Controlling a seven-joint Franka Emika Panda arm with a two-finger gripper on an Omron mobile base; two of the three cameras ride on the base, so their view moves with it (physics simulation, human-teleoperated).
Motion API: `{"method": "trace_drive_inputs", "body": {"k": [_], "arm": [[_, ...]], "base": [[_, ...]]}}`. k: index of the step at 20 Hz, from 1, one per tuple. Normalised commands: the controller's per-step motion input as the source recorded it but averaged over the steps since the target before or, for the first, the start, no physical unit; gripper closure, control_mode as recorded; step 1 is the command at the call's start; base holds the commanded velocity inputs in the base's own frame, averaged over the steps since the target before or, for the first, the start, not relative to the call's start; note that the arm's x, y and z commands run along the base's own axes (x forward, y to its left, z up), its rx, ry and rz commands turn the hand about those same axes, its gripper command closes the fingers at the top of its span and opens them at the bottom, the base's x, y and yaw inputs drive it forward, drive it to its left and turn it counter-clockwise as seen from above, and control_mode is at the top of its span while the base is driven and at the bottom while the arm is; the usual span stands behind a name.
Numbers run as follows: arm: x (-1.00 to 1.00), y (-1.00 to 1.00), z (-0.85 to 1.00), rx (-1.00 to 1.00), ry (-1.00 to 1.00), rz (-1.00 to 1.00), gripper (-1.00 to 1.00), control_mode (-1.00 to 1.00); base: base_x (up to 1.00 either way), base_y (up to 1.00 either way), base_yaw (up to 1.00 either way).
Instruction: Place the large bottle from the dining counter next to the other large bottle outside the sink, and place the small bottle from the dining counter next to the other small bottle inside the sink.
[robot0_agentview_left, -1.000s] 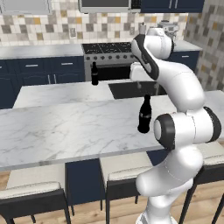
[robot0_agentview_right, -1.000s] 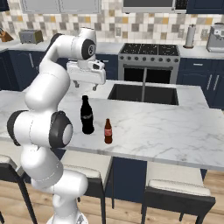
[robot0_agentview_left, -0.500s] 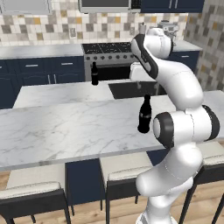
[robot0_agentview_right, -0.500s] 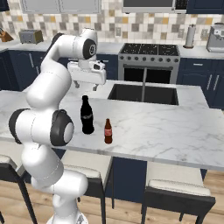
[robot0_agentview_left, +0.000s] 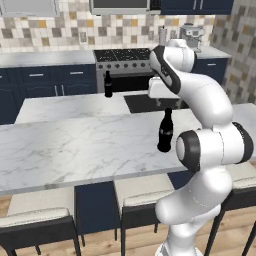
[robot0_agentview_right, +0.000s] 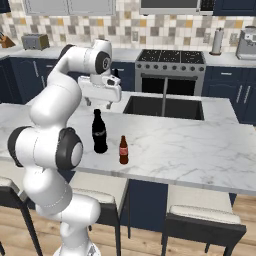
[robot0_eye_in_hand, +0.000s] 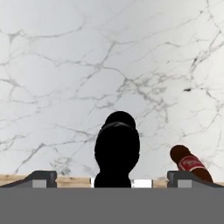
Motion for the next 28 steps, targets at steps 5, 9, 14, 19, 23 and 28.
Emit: {"method": "trace_drive_inputs", "body": {"k": [5,9,14,19,23,28], "arm": [[0.00,0.00,-0.01,0.00,-0.01,0.00,-1.00,-1.00],[0.00,0.00,-0.06,0.00,0.00,0.00,-1.00,-1.00],[0.00,0.00,-0.10,0.00,0.00,0.00,-1.00,-1.00],[0.00,0.00,-0.17,0.00,-0.02,0.00,-1.00,-1.00],[-0.02,0.00,-0.04,0.00,-0.04,0.00,-1.00,-1.00],[-0.21,0.00,0.00,0.00,-0.05,-0.01,-1.00,-1.00]], "base": [[0.00,0.00,0.00],[0.00,0.00,0.00],[0.00,0.00,0.00],[0.00,0.00,0.00],[0.00,0.00,0.00],[0.00,0.00,0.00]]}}
